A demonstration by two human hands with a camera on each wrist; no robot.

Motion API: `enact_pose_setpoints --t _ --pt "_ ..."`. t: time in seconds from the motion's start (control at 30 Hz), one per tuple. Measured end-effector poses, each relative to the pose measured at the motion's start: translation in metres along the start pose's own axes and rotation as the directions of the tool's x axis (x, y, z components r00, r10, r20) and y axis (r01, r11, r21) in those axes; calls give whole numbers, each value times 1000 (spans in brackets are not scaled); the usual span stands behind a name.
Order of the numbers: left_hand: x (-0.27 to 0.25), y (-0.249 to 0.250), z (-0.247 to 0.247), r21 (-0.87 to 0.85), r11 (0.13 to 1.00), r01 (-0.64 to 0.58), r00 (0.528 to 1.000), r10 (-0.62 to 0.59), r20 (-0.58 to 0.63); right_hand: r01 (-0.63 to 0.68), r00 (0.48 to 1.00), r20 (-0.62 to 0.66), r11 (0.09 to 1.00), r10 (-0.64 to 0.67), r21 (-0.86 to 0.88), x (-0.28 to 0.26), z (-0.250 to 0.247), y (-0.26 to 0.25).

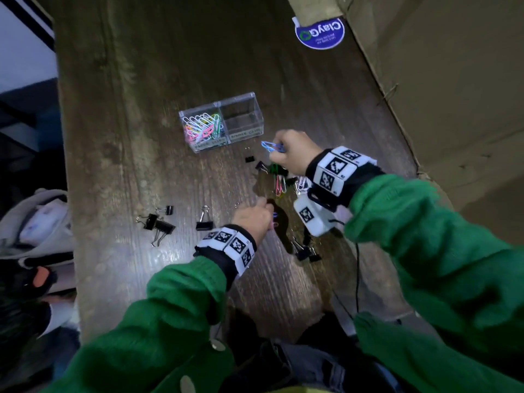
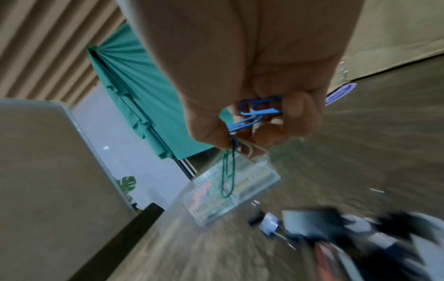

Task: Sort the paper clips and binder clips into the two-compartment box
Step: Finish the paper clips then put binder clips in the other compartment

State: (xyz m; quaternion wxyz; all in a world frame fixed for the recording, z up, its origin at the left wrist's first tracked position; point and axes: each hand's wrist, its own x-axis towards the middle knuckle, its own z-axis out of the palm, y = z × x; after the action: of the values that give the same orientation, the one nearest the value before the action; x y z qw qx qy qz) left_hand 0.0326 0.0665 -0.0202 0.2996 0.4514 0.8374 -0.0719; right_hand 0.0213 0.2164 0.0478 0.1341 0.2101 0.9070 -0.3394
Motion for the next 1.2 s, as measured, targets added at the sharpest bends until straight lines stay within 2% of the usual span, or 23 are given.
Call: enact_pose_setpoints --t 0.1,0.2,0.3,0.37,0.43,0.53,0.6,0.67,0.7,0.77,0.87,0.9,0.93,1.03,1.07,1.13,1.2 --pt "-5 0 1 56 998 -11 1000 10 19 104 994 -25 995 -104 4 38 -2 -38" --pt "-11 -1 0 46 997 -55 998 54 38 148 988 -37 988 -149 -37 70 5 -72" --pt "-18 -6 8 -96 990 -104 995 104 -6 165 986 -19 980 -168 -114 96 15 -93" --pt "-18 -13 14 -276 956 -101 995 91 -47 176 984 -2 973 -178 -149 110 22 -103" --pt "-21 -18 13 -471 878 -88 995 61 -73 178 984 26 966 -177 -186 119 28 -107" --pt "-22 -35 4 -712 701 -38 995 -39 -91 186 983 37 960 -182 -211 124 30 -105" --pt "-18 -52 -8 -829 558 -33 982 -136 -130 202 978 -24 971 -207 -127 121 25 -99" --pt "-11 -73 -28 -857 506 -98 937 -244 -251 208 973 -103 978 -208 -3 112 15 -90" --pt "-7 -83 -41 -843 528 -98 906 -304 -296 207 969 -147 977 -197 58 106 10 -84" --pt "5 -103 -67 -774 629 -71 829 -395 -397 200 955 -254 964 -153 175 93 0 -69" --pt "28 -128 -99 -658 752 36 714 -480 -509 178 929 -365 931 -52 319 69 -4 -35" --pt "37 -133 -106 -620 781 75 709 -479 -518 157 928 -371 923 -18 350 59 -1 -22" --pt "45 -138 -110 -567 816 116 730 -457 -508 125 931 -364 921 20 370 47 1 -9" --pt "59 -139 -112 -403 894 197 832 -370 -414 -21 940 -314 938 137 346 14 13 29" --pt "60 -138 -110 -364 910 199 841 -349 -414 -59 940 -301 944 162 323 3 17 40" --pt "57 -132 -109 -264 939 220 817 -325 -476 -118 938 -283 952 201 284 -13 24 61" --pt "51 -117 -105 -154 955 255 771 -297 -563 -174 936 -263 957 233 231 -24 31 76"
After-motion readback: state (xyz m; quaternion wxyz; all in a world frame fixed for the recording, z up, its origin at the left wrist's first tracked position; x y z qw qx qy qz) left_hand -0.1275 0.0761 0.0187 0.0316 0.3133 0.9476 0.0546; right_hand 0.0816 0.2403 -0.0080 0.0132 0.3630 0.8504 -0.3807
